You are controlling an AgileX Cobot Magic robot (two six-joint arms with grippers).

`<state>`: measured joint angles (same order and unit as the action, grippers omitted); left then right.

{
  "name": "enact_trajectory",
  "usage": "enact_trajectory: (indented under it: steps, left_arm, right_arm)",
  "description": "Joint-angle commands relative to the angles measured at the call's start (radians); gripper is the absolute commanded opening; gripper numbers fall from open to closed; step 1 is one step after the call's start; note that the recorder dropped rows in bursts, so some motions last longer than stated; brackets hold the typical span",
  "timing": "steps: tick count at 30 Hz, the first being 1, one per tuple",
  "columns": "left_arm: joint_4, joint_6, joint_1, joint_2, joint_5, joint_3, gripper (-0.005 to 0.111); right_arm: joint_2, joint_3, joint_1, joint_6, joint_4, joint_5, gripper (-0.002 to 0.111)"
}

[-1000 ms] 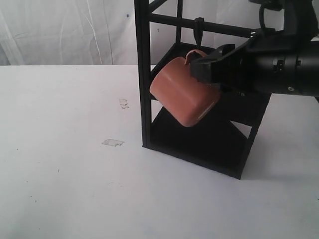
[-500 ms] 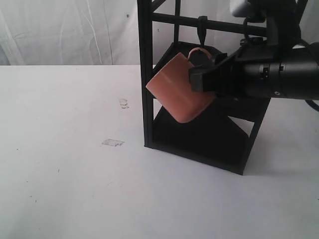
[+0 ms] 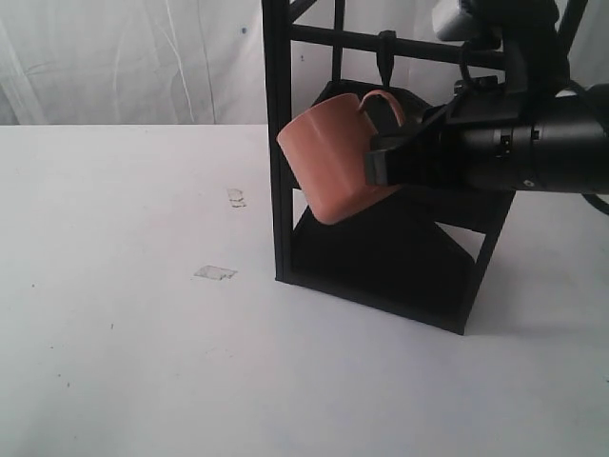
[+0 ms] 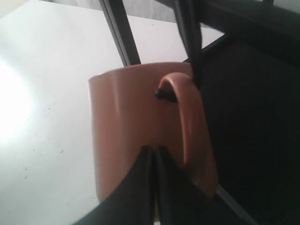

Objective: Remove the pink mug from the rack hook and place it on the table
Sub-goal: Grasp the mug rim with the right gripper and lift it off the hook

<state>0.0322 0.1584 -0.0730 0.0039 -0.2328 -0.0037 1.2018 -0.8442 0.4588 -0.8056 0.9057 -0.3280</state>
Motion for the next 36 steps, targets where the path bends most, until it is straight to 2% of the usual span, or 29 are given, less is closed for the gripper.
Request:
enact_trajectory:
  steps: [1, 26, 29, 32, 33, 35, 36]
  left_arm:
    - [0.007, -0.002, 0.006, -0.004, 0.000, 0.004, 0.000]
    - [0.007, -0.002, 0.006, -0.004, 0.000, 0.004, 0.000]
    - [0.007, -0.002, 0.006, -0.004, 0.000, 0.004, 0.000]
    - [0.007, -0.002, 0.006, -0.004, 0.000, 0.004, 0.000]
    - [0.007, -0.002, 0.006, -0.004, 0.000, 0.004, 0.000]
    - [0.007, -0.002, 0.006, -0.004, 0.000, 0.004, 0.000]
    - [0.007, -0.002, 0.006, -0.004, 0.000, 0.004, 0.000]
  right_arm:
    - [0.000, -0.003, -0.001, -0.006, -0.009, -0.006, 0.000]
    - [-0.056, -0.003, -0.001, -0.001, -0.009, -0.002, 0.000]
    - [-0.089, -0.003, -0.001, -0.001, -0.009, -0.004, 0.009]
    - [-0.125, -0.005, -0.001, 0.006, -0.007, -0.004, 0.028]
    - [-0.136, -0.005, -0.001, 0.071, -0.007, 0.000, 0.042]
    - [-0.131, -0.007, -0.010, 0.176, -0.030, 0.013, 0.051]
    - [-0.126, -0.009, -0.015, 0.191, -0.045, 0.020, 0.051]
